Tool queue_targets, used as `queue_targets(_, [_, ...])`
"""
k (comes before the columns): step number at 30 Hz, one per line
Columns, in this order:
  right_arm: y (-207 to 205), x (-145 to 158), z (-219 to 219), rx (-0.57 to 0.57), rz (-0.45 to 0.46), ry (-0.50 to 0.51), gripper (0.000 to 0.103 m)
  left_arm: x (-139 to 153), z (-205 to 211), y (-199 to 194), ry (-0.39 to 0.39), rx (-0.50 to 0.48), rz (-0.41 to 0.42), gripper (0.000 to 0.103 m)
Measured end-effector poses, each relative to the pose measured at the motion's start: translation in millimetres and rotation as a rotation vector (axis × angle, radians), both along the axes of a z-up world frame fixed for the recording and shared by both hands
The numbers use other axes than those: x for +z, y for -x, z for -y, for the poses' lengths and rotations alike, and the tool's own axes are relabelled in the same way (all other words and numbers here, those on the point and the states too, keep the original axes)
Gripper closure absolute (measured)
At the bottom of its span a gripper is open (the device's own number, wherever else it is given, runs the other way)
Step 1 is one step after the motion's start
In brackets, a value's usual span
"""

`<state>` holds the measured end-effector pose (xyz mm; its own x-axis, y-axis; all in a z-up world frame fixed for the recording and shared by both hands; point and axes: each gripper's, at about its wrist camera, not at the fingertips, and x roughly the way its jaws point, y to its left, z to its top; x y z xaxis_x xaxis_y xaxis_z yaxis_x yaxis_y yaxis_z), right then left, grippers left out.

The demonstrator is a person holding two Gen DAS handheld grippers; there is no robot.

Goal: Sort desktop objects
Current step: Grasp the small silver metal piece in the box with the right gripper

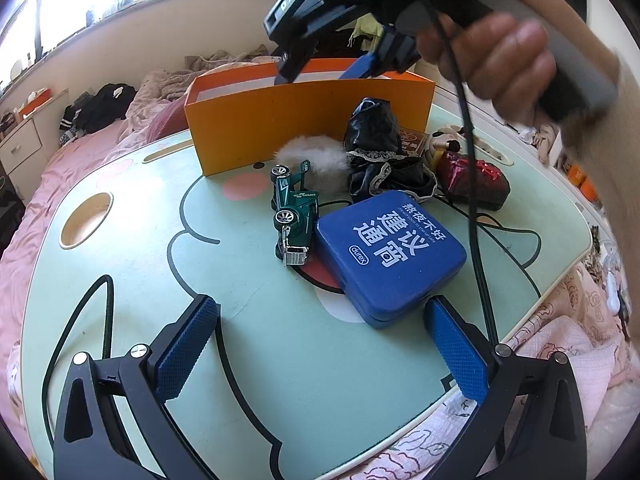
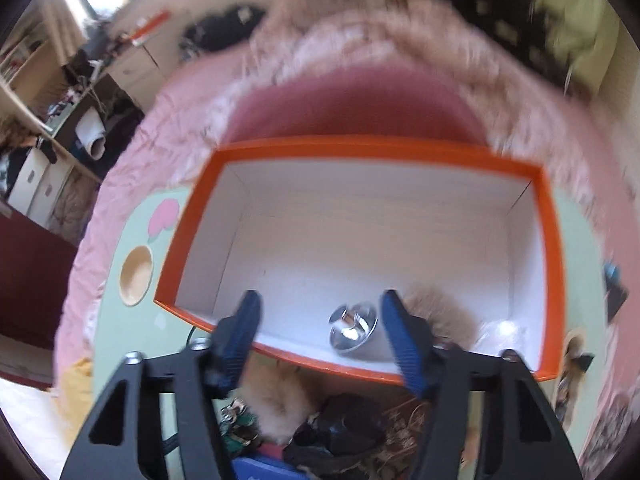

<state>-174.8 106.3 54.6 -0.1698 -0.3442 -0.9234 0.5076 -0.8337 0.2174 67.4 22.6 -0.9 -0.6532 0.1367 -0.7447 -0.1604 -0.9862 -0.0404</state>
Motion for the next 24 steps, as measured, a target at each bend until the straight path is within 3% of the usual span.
queue_targets(4, [14.7,-15.7,11.0,0.034,0.103,-0.104,0.051,0.0,0.1,0.0,-0.001,0.0,0.0,0.0])
queue_targets(8, [26.8,-34.9,13.4,0.071,0.238,-0.112,0.051,0.1,0.1,-0.1,-0.001,-0.001,-0.001,0.0])
queue_targets(11, [26.0,-35.6,12.2,0.11,0.232,-0.147,0.057,0.1,-0.2,0.8,-0.001,-0.001,0.0,0.0])
queue_targets(13, [24.0,-34.6,8.5,0.112,0.199,-0.194,0.078,-0.1,-0.5,1.3,0.0,-0.001,0.0,0.0])
queue_targets(17, [22.2,-31.0,0.0,0.125,0.189,-0.17,0.08,-0.1,0.0,0.6,0.0,-0.001,-0.001,0.0])
queue_targets(20, [25.0,-24.9,-10.3,0.1,0.167,-0.161,0.088,-0.2,0.1,0.7,0.0,-0.001,-0.001,0.0])
queue_targets(24, [29.4,12.5,-31.3,0.058,0.104,-0.019,0.088,-0.2,0.3,0.7,-0.001,-0.001,-0.001,0.0])
